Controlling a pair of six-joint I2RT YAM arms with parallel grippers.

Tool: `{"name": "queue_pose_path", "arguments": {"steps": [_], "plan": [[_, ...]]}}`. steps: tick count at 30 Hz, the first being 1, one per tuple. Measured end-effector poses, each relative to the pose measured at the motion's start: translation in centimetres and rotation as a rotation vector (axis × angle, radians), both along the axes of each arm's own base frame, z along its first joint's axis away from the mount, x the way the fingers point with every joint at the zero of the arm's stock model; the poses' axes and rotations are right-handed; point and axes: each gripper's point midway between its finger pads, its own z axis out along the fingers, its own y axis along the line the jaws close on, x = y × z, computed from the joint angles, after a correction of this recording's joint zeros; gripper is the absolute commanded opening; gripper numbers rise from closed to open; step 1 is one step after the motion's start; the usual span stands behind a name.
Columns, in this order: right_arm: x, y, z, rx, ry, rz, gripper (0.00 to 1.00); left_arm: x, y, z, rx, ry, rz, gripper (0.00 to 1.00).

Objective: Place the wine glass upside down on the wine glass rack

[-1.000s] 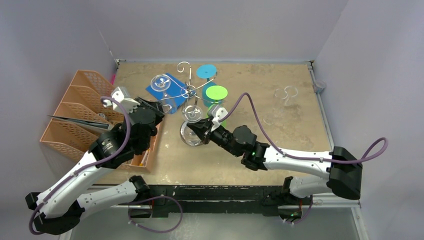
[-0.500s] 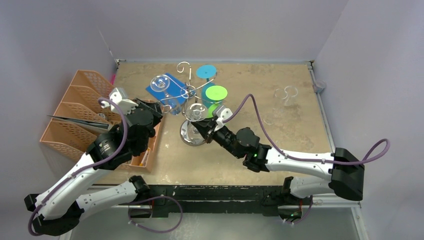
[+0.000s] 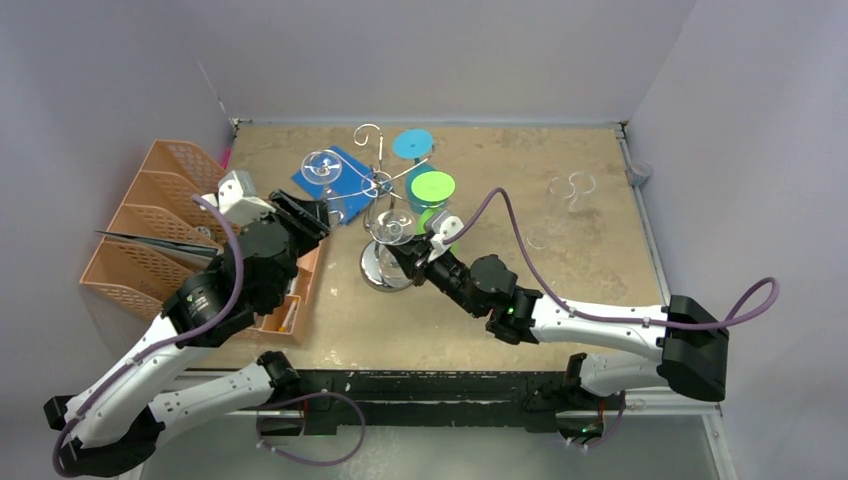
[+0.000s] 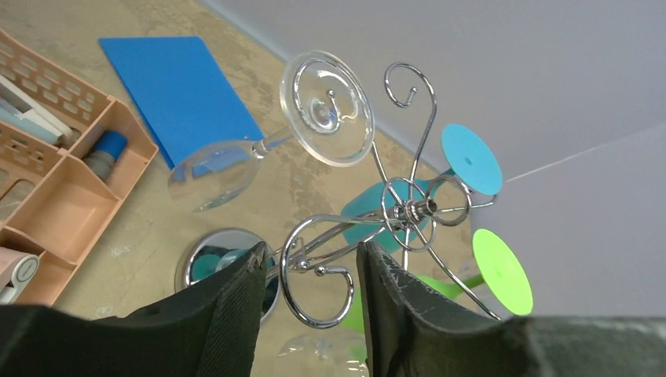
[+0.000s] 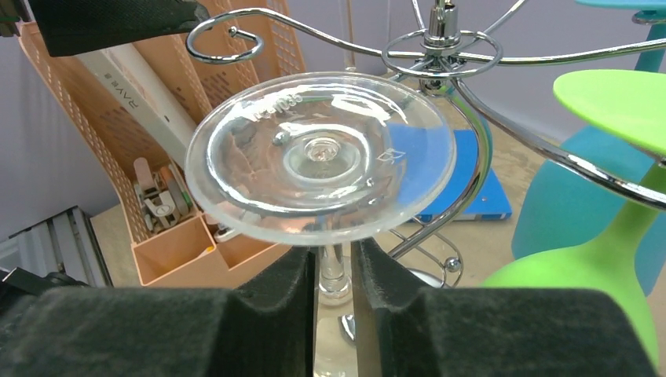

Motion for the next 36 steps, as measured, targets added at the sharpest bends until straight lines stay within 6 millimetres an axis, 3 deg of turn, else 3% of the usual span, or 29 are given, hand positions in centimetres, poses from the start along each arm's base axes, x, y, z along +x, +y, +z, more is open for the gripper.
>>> {"name": "queue_pose_path", "arguments": {"steps": [5,12,15,17,21,25,32,36], "plan": [[0.0,0.0,-0.1,-0.003,0.002,0.000,0.34,-0.6,-0.1,0.7,-0.001,-0.024,-0.047,0.54],[-0.1,0.0,-0.5,-0.015,0.013,0.003,0.59,-1.4,0.0,0.9,0.000,-0.029,-0.096,0.62],[-0.4,-0.1,-0.6,-0.025,0.019,0.019,0.67,-2.1,0.1,1.0,0.012,-0.031,-0.130,0.70],[-0.9,-0.5,-0.1,-0.023,0.016,0.036,0.71,-2.7,0.3,1.2,0.019,-0.041,-0.160,0.76],[-2.1,-2.3,1.7,-0.008,-0.005,0.061,0.79,-4.0,1.0,2.0,0.032,-0.069,-0.213,0.79],[-3.3,-4.6,2.6,-0.016,-0.035,0.076,0.80,-5.0,1.4,3.2,0.061,-0.102,-0.263,0.80],[-4.0,-8.0,0.1,-0.162,-0.029,0.065,0.77,-5.8,1.2,4.3,0.157,-0.145,-0.350,0.80],[-2.7,-10.3,-0.6,-0.198,-0.005,-0.011,0.76,-6.0,1.0,4.8,0.200,-0.171,-0.379,0.80]]}}
